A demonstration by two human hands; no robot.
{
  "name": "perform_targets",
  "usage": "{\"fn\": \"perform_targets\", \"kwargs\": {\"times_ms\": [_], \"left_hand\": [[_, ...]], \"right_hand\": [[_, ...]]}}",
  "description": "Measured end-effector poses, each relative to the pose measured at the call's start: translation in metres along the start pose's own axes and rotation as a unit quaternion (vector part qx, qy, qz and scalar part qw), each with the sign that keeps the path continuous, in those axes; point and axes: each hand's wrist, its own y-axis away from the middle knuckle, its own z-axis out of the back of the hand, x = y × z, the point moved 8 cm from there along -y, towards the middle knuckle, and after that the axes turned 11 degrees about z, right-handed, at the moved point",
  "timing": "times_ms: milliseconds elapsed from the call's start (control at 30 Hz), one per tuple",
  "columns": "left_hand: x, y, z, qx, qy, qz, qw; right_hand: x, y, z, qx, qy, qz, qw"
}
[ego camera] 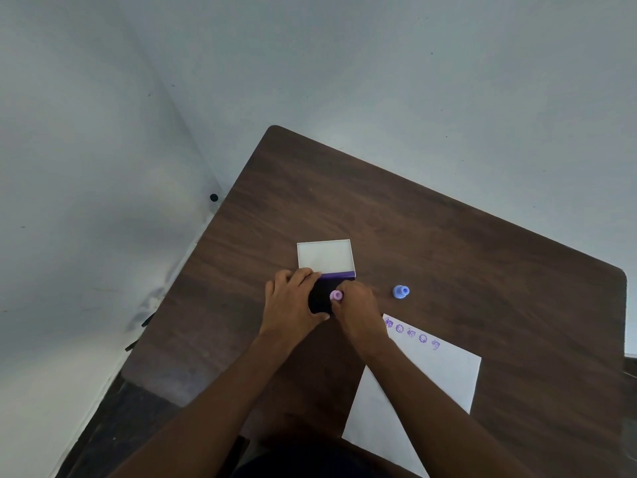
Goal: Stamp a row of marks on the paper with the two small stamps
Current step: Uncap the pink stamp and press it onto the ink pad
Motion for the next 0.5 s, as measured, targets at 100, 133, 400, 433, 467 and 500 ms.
{"fn": "perform_targets", "kwargs": {"times_ms": [100, 133, 400, 433, 467, 500], "left_hand": [[0.0000, 0.0005, 0.0002, -0.003, 0.002, -0.002, 1.000], [-0.0001, 0.0008, 0.0004, -0.006, 0.002, -0.002, 1.000], [-0.0002, 0.0002, 0.0008, -0.005, 0.002, -0.003, 1.000], [-0.0003, 0.0002, 0.0006, -0.003, 0.000, -0.003, 1.000], [-0.0005, 0.0001, 0.0004, -0.001, -0.001, -0.003, 1.000], [-0.0004, 0.0003, 0.0001, 0.001, -0.003, -0.003, 1.000]], "right_hand": [[0.0000, -0.0007, -0.0007, 0.005, 0.000, -0.005, 1.000], [-0.0002, -0.0012, -0.0004, 0.005, -0.002, -0.006, 1.000], [-0.0010, -0.0008, -0.0012, -0.005, 0.001, 0.004, 1.000], [-0.0013, -0.0014, -0.0018, -0.005, 0.006, 0.008, 1.000], [-0.0006, -0.0011, -0.0011, -0.008, 0.011, 0.011, 1.000], [-0.0009, -0.0013, -0.0013, -0.009, 0.012, 0.013, 1.000]]}}
